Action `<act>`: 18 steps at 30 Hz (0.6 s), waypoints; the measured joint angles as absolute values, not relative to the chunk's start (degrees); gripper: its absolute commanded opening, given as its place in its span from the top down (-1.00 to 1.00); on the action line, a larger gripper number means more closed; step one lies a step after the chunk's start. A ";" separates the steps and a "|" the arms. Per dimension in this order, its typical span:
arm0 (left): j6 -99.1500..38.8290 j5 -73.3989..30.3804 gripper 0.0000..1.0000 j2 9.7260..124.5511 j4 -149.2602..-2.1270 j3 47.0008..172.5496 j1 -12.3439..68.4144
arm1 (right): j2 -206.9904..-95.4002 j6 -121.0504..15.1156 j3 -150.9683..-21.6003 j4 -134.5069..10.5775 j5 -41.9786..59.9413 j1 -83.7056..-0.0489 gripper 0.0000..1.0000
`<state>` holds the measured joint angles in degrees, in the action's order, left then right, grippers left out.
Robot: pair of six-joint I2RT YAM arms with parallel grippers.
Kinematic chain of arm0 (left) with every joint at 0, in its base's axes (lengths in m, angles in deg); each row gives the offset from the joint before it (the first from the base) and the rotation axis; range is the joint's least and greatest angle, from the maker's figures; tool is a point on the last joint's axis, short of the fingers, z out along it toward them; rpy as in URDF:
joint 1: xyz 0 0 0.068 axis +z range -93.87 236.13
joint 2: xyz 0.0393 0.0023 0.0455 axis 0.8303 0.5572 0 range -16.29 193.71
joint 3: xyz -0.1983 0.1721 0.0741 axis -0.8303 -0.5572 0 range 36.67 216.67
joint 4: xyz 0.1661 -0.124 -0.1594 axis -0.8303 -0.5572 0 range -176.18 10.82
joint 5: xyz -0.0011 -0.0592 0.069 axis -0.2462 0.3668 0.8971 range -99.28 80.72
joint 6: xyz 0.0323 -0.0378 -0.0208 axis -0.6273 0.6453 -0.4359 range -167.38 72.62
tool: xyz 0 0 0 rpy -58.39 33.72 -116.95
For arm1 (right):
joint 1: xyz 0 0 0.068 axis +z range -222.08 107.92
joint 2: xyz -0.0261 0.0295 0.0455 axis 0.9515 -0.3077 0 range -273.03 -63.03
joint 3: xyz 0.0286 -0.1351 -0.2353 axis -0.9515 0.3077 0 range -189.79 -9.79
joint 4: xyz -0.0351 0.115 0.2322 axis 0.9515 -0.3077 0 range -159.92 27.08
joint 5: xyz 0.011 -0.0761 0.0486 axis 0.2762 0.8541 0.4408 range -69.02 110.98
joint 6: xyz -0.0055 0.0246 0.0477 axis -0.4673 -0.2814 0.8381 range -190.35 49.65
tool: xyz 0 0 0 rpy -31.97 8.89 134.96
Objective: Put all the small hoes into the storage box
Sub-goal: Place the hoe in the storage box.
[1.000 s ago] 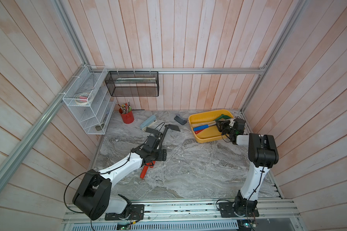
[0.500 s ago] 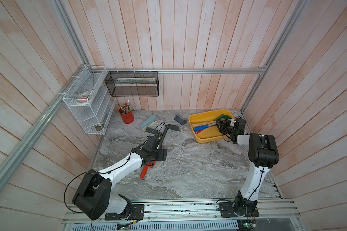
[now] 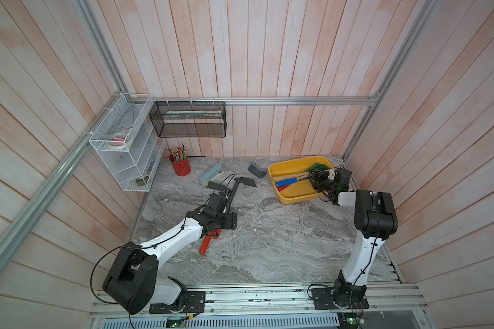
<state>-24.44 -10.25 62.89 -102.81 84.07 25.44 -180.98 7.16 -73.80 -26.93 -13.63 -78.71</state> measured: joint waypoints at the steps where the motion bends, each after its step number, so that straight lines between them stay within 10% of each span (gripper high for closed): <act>1: -24.44 -10.25 -0.76 62.84 -102.81 84.07 25.46 | -180.98 7.16 -73.74 -26.91 -13.63 -78.89 0.10; 18: -24.44 -10.25 -0.76 62.65 -102.84 84.07 25.50 | -177.99 7.12 -72.08 -28.11 -14.11 -79.89 0.06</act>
